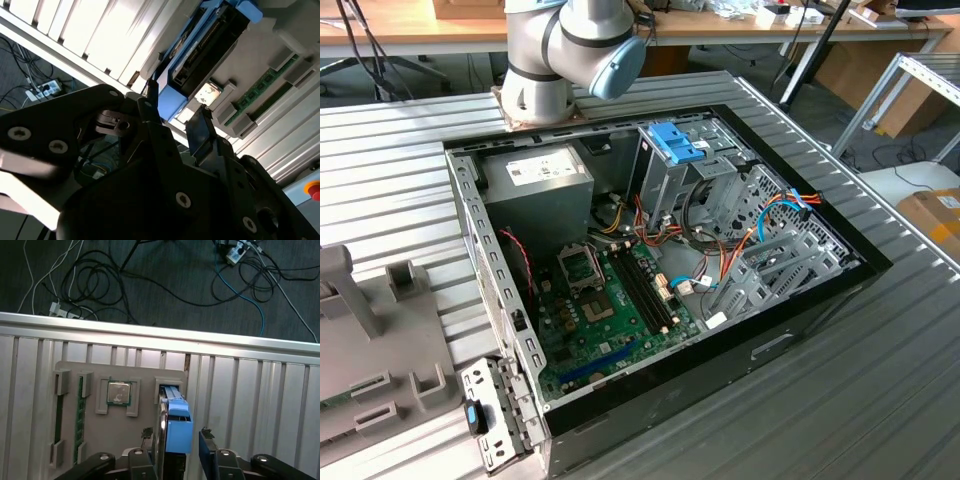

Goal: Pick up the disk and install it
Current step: 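Pick up the disk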

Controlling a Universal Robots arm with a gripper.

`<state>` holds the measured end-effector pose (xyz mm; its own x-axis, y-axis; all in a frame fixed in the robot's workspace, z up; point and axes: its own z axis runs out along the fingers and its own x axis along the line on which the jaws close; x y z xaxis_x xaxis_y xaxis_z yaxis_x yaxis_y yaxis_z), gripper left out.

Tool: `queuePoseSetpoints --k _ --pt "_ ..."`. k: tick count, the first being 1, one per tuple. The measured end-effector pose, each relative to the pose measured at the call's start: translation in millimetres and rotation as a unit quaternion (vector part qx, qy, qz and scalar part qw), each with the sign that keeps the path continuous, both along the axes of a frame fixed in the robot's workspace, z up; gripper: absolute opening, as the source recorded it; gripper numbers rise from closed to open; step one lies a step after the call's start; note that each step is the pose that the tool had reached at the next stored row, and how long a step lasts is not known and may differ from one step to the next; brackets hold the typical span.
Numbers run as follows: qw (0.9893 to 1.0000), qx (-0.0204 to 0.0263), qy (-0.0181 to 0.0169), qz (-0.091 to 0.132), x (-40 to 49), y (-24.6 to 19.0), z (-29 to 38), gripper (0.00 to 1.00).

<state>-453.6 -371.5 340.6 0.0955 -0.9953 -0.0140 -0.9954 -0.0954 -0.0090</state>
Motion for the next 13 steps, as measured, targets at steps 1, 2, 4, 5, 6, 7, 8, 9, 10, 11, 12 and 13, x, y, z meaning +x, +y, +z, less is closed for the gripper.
queuePoseSetpoints --k 1,2,4,5,6,7,8,9,10,11,12,13 --pt "1.0000 0.0000 0.0000 0.000 0.0 -0.1 -1.2 0.50" --pt "1.0000 -0.0001 0.0000 0.000 0.0 -0.1 -4.9 0.50" --pt "1.0000 0.0000 0.0000 0.000 0.0 -0.1 -11.8 0.50" --pt "1.0000 -0.0001 0.0000 0.000 0.0 -0.1 -13.5 0.50" --pt "1.0000 0.0000 0.0000 0.000 0.0 -0.1 -19.0 0.50" --pt "1.0000 -0.0001 0.0000 0.000 0.0 -0.1 -23.3 0.50" --pt "1.0000 -0.0006 0.0001 0.000 0.1 -0.1 -24.8 0.50" --pt "1.0000 -0.0010 0.0000 0.000 0.0 -0.1 -25.8 0.50" --pt "1.0000 -0.0012 0.0000 0.000 -0.1 -0.2 -26.6 0.50" --pt "1.0000 -0.0016 0.0002 -0.004 -0.1 -0.2 -27.2 0.50" --pt "1.0000 -0.0021 0.0002 -0.007 0.0 -0.3 -27.4 0.50" --pt "1.0000 -0.0024 0.0001 -0.009 0.0 -0.3 -27.6 0.50"
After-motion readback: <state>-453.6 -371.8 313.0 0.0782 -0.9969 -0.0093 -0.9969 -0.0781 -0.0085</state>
